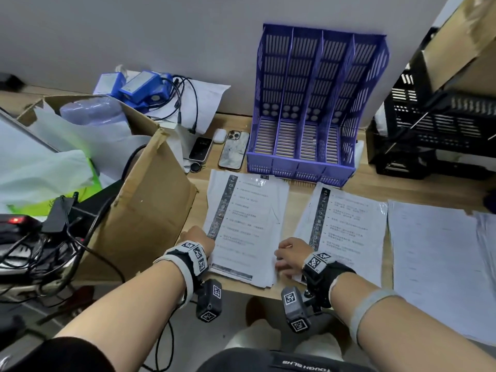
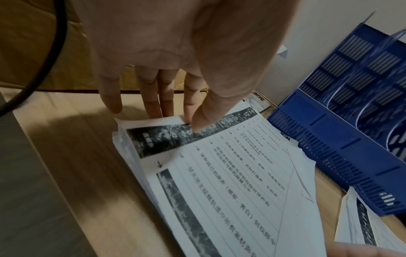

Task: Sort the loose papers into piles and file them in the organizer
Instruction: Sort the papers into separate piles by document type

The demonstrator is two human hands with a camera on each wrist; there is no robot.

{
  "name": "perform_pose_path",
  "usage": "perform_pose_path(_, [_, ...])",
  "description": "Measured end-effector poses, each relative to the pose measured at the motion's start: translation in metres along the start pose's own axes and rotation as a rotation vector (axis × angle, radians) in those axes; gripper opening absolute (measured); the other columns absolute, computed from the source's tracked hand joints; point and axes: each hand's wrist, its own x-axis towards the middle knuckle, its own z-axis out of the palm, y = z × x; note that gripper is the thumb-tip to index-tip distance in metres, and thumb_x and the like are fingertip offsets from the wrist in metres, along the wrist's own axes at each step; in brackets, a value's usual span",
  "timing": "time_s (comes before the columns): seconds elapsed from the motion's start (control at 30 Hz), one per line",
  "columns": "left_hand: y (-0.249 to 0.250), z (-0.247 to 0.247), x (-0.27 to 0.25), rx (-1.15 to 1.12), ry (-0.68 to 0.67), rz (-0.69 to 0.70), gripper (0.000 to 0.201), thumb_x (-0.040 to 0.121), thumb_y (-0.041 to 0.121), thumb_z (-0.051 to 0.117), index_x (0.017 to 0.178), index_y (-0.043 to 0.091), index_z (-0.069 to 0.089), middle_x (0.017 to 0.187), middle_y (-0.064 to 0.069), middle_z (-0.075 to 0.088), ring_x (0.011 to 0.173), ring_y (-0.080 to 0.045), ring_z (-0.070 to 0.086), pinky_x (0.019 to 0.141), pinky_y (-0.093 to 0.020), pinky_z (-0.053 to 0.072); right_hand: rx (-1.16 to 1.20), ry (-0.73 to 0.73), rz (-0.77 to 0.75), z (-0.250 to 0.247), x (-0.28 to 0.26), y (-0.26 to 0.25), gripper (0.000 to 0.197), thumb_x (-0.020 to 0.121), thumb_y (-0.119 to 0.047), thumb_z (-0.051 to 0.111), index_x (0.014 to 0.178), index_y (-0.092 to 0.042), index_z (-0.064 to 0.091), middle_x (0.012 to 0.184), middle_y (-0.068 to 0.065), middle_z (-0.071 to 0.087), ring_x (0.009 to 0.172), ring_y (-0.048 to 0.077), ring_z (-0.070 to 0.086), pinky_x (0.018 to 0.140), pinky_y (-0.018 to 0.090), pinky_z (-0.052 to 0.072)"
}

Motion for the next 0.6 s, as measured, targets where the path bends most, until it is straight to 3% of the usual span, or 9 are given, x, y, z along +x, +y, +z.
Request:
perform_pose_path(0.13, [-0.003,-0.002,-0.007,0.039,0.022,0.033,0.037,0.082,0.027,0.065,0.114,0.014,0.054,0.115,-0.012,0.061,0.101,-0.033,0.061,0.087,-0.040,0.054,-0.043,0.070,-0.014,0.002,0.000,0.000,0.008,0.089,-0.015,0.063,0.092,-0.010,0.058,0.094,0.016,0.067,0.067,0.020,0.067,0.075,0.050,0.061])
perform_pose_path(0.27, [-0.006,-0.001,-0.010,0.070,0.027,0.089,0.040,0.086,0.021,0.062,0.126,0.016,0.058,0.130,-0.007,0.060,0.110,-0.028,0.061,0.091,-0.033,0.052,-0.154,0.088,-0.038,0.001,-0.003,-0.001,0.020,0.087,-0.019,0.067,0.076,-0.013,0.052,0.075,0.013,0.063,0.062,0.021,0.066,0.071,0.046,0.063])
perform_pose_path(0.33, [-0.007,0.001,-0.013,0.029,0.030,0.108,0.033,0.085,0.014,0.058,0.118,0.021,0.062,0.129,-0.004,0.061,0.105,-0.025,0.063,0.087,-0.031,0.053,-0.244,0.090,-0.068,-0.001,-0.004,-0.001,0.024,0.085,-0.023,0.067,0.071,-0.011,0.051,0.071,0.011,0.061,0.063,0.025,0.063,0.063,0.036,0.060])
perform_pose_path(0.37, [-0.006,0.002,-0.016,0.000,0.028,0.116,0.027,0.085,0.011,0.056,0.108,0.022,0.065,0.123,-0.004,0.064,0.099,-0.024,0.064,0.084,-0.031,0.055,-0.303,0.080,-0.090,-0.003,-0.003,-0.001,0.023,0.084,-0.025,0.065,0.074,-0.006,0.057,0.075,0.012,0.065,0.066,0.027,0.062,0.061,0.033,0.052])
perform_pose_path(0.4, [-0.005,0.004,-0.017,-0.016,0.027,0.127,0.023,0.085,0.009,0.054,0.099,0.023,0.066,0.114,-0.002,0.065,0.093,-0.023,0.064,0.078,-0.030,0.055,-0.343,0.068,-0.109,-0.004,-0.003,-0.001,0.026,0.084,-0.026,0.063,0.085,0.000,0.065,0.085,0.016,0.071,0.072,0.029,0.064,0.063,0.031,0.046])
perform_pose_path(0.47, [-0.003,0.008,-0.018,-0.033,0.008,0.151,0.020,0.085,0.008,0.055,0.092,0.023,0.067,0.100,0.001,0.065,0.084,-0.021,0.061,0.068,-0.026,0.049,-0.370,0.071,-0.117,-0.008,-0.002,0.001,0.038,0.084,-0.025,0.060,0.108,0.004,0.067,0.107,0.022,0.071,0.078,0.030,0.064,0.065,0.028,0.040])
perform_pose_path(0.6, [0.003,0.016,-0.019,-0.075,-0.030,0.202,0.009,0.084,0.017,0.065,0.078,0.024,0.062,0.088,0.001,0.065,0.075,-0.018,0.056,0.065,-0.023,0.045,-0.440,0.122,-0.139,-0.017,0.000,0.008,0.032,0.086,-0.023,0.056,0.110,-0.007,0.071,0.108,0.013,0.073,0.078,0.022,0.063,0.067,0.026,0.050])
